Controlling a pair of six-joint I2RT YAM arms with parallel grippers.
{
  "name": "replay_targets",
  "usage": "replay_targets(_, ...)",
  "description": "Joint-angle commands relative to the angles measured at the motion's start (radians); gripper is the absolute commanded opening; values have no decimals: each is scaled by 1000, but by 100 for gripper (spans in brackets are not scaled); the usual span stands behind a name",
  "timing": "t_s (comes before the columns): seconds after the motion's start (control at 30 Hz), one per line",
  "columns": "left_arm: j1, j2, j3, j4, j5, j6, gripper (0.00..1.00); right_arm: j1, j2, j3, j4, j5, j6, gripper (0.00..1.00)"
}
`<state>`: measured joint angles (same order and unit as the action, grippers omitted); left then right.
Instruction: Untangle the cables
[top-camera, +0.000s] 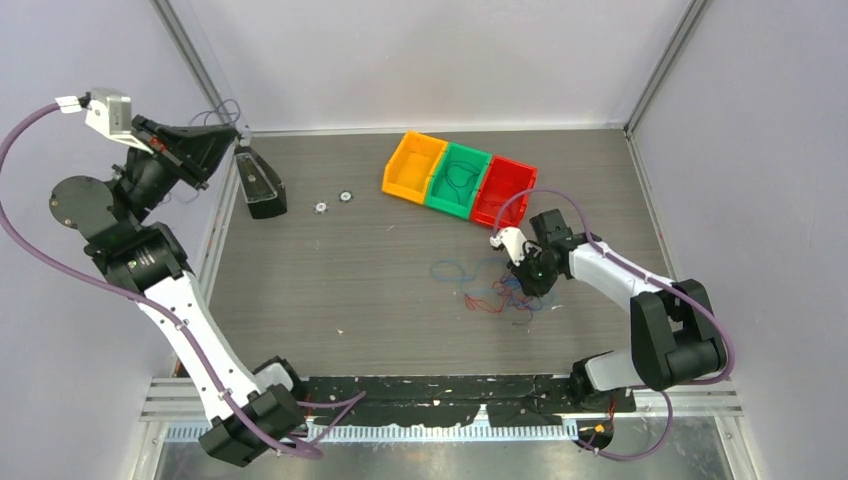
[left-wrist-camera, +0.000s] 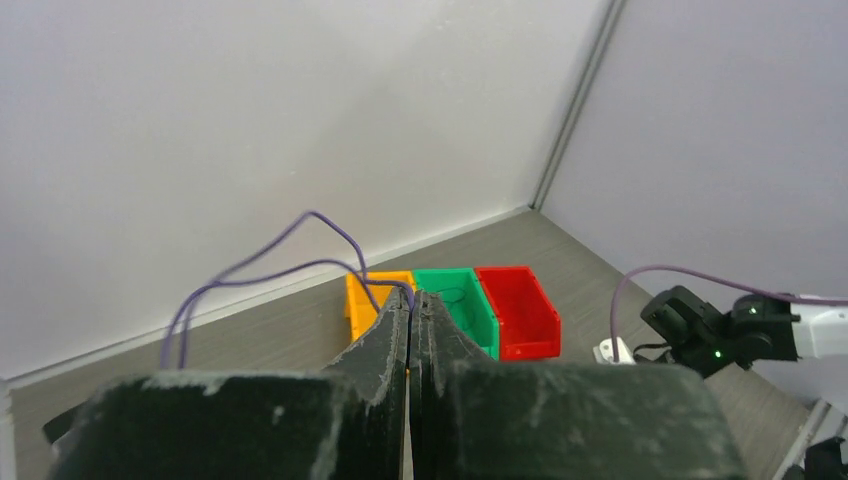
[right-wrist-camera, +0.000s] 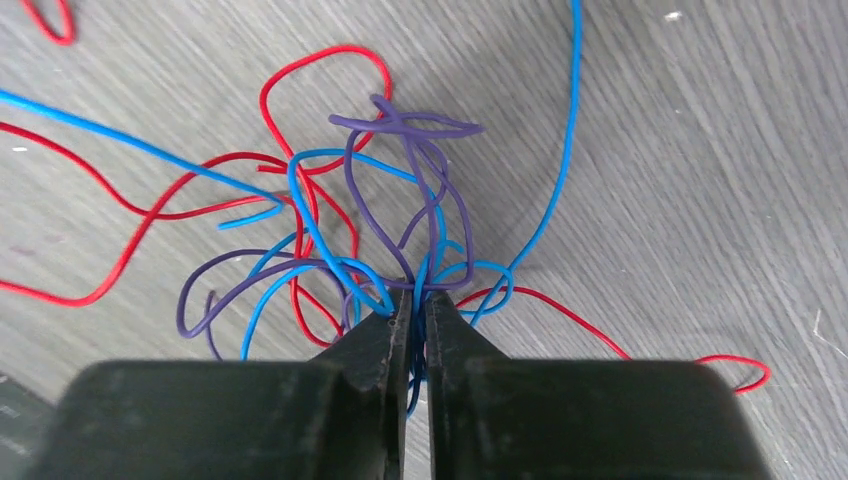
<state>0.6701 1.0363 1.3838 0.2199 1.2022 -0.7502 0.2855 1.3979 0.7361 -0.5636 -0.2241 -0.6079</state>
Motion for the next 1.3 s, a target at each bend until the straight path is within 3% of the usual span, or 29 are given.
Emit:
replay_targets(0.0,-74,-71,-4,31,-49,55,0,-3,-21,78,-69,-139,1,19)
replay_targets(0.13,-103,-61,16,27,-119,65,0,-3,-26,131,-117,-202,22,49)
replay_targets(0.27,-183,-26,49,52,-151,35,0,-4,-34,172,-157,-234,47,70)
replay_targets(0.53,-600,23,-13,24,-286,235,0,-6,-88,217,-185,-288,95,98)
replay_targets(0.73,-784,135,49,5,-384,326,0,-8,-141,232,-202,-304,134,95)
replay_targets(1.0,-858,297,150,30,-442,371,0,-29,-169,240,-181,-263,173,95)
replay_targets(1.27,-933,500,359,36,-468,405,0,-109,-141,289,-199,-314,197,95)
